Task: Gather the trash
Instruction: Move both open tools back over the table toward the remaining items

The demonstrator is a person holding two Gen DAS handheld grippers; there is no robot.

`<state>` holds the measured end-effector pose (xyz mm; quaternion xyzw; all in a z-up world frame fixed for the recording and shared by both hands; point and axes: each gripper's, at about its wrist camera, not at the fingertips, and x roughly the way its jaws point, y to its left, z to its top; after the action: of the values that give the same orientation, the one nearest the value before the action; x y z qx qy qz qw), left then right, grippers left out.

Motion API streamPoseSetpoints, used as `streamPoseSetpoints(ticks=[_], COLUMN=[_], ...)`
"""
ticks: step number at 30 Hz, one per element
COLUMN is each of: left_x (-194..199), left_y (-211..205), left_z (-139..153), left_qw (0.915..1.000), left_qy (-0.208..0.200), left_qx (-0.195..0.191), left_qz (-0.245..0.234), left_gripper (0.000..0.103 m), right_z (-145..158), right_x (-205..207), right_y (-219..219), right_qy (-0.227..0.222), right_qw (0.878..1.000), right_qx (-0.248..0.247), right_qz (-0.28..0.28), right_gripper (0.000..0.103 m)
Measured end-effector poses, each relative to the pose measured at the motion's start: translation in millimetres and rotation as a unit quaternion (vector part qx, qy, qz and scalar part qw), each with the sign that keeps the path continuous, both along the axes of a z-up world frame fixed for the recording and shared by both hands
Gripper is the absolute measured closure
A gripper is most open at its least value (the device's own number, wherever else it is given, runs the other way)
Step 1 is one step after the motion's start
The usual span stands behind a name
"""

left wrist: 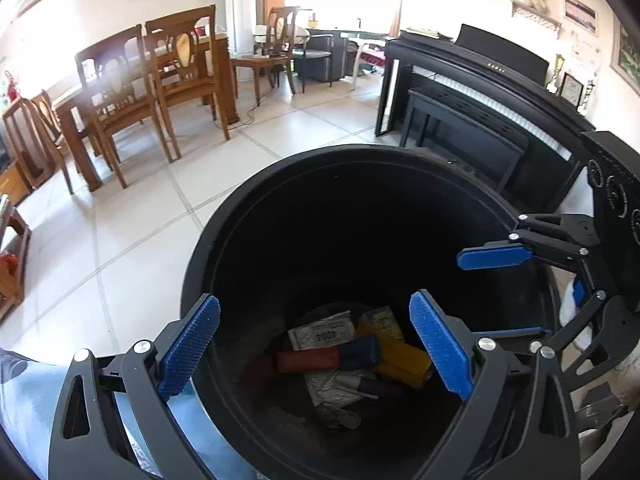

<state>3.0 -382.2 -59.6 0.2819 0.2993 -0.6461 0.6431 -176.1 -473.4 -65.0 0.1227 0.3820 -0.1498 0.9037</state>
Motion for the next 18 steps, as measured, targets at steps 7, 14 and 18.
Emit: streamPoseSetpoints(ticks=[7, 14, 18], left_x=[1, 4, 5], left_y=[-2, 11, 25], left_z=[5, 11, 18], left_qw=[0.9997, 0.9963, 0.9923], left_qy=[0.021, 0.072, 0.105], left_qx=[-0.01, -0.029, -0.043], left_qz=[-0.012, -0.037, -0.049], left_gripper=[0.008, 0.008, 0.007], right_z=[0, 3, 4], right_x=[-2, -3, 0], right_y=[4, 5, 11], right_qy=[-0.001, 0.001, 0.008], right_qw=[1.0, 1.0, 1.0], right_qx=[-0.001, -0.004, -0.014], right_qz=[0.001, -0.003, -0.006], right_gripper=[0.028, 0.007, 0.005])
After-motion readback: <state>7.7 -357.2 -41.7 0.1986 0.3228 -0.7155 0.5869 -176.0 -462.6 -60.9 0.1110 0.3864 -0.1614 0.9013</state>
